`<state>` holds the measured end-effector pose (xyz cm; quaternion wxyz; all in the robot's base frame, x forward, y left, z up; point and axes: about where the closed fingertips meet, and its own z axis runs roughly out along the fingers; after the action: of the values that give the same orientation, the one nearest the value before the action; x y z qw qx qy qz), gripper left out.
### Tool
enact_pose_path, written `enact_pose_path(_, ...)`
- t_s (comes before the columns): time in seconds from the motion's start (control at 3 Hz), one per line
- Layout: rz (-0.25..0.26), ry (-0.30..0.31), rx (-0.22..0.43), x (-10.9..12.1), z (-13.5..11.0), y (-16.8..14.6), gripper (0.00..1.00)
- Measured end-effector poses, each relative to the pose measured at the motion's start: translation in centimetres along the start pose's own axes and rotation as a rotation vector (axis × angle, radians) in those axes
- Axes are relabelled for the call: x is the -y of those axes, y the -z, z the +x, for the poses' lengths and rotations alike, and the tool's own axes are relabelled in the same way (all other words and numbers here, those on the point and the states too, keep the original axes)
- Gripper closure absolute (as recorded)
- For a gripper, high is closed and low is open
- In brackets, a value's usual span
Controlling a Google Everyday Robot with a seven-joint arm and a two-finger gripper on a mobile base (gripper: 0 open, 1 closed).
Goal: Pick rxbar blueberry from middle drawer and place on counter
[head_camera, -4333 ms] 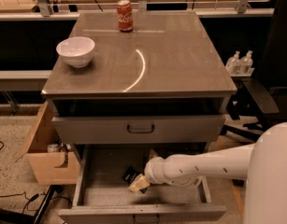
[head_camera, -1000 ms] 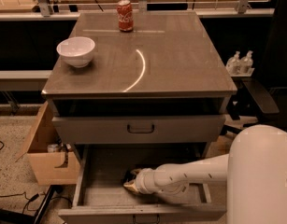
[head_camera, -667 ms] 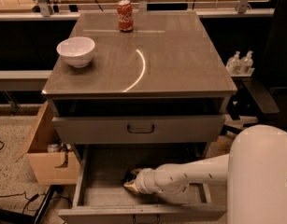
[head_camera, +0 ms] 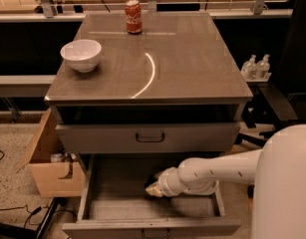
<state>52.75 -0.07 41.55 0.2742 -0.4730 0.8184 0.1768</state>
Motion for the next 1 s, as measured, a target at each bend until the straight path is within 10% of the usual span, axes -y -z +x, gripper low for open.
enact_pose_path(1.0, 0.004, -0.077, -0.037, 1.5, 2.1, 14.9, 1.00)
